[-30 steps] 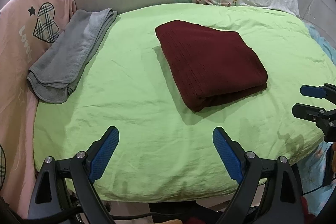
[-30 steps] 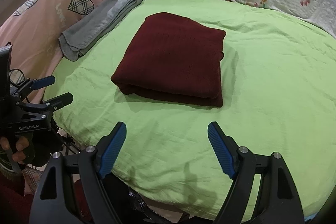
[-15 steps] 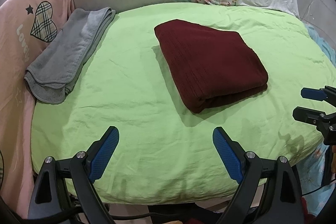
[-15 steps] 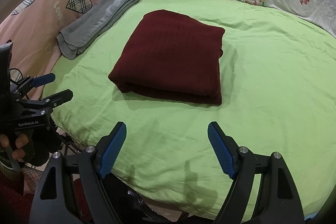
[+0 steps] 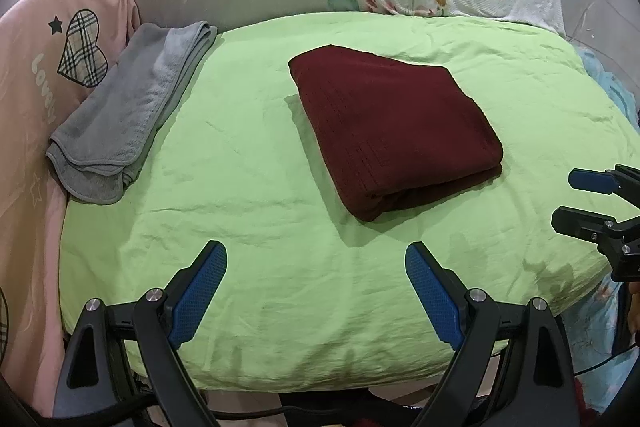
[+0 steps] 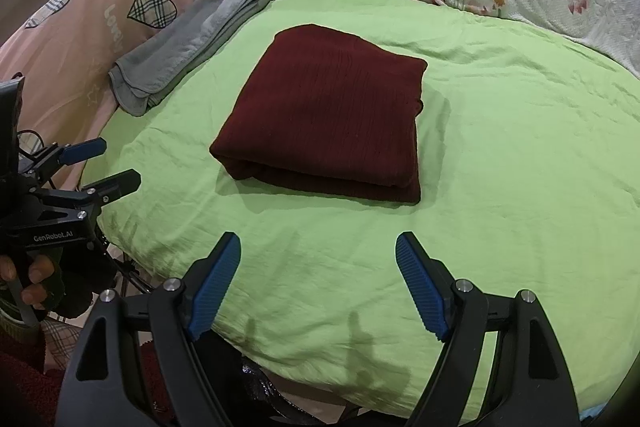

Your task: Fold large clothes

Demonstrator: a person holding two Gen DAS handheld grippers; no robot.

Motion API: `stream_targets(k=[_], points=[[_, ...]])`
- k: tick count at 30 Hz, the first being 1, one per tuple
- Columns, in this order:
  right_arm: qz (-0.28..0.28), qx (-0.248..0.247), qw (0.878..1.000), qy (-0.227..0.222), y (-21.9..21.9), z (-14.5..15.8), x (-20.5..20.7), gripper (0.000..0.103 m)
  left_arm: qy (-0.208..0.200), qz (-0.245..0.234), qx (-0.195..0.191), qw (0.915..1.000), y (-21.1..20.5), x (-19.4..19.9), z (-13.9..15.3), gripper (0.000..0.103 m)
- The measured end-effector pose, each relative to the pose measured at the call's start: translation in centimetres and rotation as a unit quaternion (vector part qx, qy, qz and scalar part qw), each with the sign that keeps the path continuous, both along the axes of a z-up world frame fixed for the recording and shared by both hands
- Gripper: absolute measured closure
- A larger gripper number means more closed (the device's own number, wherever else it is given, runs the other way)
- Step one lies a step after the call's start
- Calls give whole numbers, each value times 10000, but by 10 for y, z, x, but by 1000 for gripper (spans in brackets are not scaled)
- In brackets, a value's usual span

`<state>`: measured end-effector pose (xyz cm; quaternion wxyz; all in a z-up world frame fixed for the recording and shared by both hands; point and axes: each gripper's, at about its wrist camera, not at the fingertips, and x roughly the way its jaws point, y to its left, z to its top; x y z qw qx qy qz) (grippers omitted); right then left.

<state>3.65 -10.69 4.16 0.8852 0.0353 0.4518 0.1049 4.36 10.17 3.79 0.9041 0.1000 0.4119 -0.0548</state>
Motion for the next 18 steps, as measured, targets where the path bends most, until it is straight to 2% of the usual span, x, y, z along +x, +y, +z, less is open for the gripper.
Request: stream_targets(k=[6, 18], points=[[-49, 56, 9998, -164, -2, 4, -3, 23, -17, 18, -30, 10000, 0, -1, 1, 11], [-38, 68, 9999, -117, 4, 1, -2, 23, -28, -7, -56, 10000, -1, -2, 3, 11]])
